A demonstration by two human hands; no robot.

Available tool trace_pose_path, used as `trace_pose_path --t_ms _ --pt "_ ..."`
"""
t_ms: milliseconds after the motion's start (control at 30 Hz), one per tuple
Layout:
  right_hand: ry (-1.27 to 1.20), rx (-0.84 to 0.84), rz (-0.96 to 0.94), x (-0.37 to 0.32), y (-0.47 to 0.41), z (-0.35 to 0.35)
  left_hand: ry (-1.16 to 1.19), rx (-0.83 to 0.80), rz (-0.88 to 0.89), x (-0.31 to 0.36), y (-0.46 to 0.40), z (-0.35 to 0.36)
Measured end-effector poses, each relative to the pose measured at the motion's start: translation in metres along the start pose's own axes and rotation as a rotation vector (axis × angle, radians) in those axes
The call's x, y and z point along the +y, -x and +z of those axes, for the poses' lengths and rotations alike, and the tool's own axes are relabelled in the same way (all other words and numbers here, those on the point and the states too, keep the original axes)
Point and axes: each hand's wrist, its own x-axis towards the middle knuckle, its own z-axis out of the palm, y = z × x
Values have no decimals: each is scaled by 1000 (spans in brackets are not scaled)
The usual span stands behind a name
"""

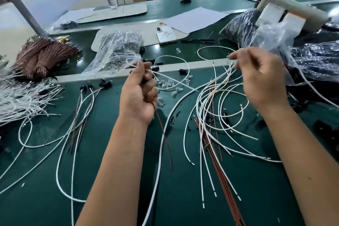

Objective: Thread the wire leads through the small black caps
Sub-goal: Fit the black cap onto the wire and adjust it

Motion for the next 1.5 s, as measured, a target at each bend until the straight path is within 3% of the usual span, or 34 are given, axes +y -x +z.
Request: trace_pose_path --t_ms 100,167,433,567,733,900,1133,1500 --pt "-131 -405 -113 -22 17 17 -289 -34 35 -11 1 5" --pt "-93 -552 -151 -27 26 28 -334 -83 29 -18 4 9" --pt "-308 -674 57 -23 30 32 -368 -142 22 -26 7 13" --pt "-480 -751 267 -19 28 30 -406 -140 16 -29 8 15" --pt "-683 -676 406 -25 29 33 -416 -142 -34 -30 8 16" --pt "-1088 -523 469 -28 24 29 -410 -197 -92 -27 9 15" --pt "-1129 -451 420 -29 25 33 -407 -299 -168 -20 11 14" --pt "-1145 -366 411 -29 21 30 -504 -589 -265 -12 21 14"
